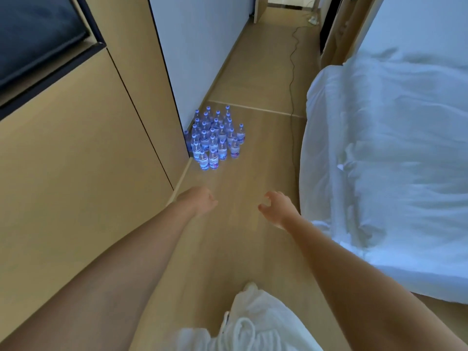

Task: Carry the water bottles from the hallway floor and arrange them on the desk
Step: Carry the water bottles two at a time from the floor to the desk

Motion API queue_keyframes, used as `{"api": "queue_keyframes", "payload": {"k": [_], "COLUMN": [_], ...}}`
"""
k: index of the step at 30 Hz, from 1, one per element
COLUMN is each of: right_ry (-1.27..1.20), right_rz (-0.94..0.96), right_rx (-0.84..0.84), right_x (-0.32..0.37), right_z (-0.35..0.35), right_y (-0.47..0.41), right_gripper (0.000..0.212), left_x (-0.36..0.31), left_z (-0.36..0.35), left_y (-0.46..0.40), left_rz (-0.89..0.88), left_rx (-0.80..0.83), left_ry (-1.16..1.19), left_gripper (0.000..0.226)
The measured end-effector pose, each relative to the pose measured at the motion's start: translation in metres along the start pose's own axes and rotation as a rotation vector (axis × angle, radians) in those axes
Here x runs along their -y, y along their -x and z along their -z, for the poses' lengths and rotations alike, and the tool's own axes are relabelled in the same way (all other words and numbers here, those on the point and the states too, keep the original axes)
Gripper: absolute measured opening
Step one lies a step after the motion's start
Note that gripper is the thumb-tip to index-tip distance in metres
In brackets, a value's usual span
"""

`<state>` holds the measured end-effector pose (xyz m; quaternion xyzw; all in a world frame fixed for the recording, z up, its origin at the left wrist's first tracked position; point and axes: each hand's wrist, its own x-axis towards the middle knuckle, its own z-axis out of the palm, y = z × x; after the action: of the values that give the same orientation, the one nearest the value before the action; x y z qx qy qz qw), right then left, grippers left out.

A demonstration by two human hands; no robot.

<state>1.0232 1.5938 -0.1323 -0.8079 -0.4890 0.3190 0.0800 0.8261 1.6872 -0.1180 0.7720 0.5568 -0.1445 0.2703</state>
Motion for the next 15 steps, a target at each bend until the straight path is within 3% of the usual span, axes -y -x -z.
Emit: {"api": "queue_keyframes", "payload": {"k": [7, 15], "right_ry": [0.069, 0.110], "right_rz": [0.023, 0.032], "right_rx": [0.057, 0.148], "right_x": [0.005, 0.033], "right_z": [0.022, 0.054], "right_y": [-0.049, -0.185], "right_gripper": [0.053, 0.055], "left_x": [0.006, 0.017], "left_z": [0.016, 0.068], "left_y": [-0.039, -0.173], "left_rz": [0.019, 0.079], "left_rx": [0.010, 0.022], "left_ry": [-0.082, -0.044], "left_gripper": [0.023, 0.024]}}
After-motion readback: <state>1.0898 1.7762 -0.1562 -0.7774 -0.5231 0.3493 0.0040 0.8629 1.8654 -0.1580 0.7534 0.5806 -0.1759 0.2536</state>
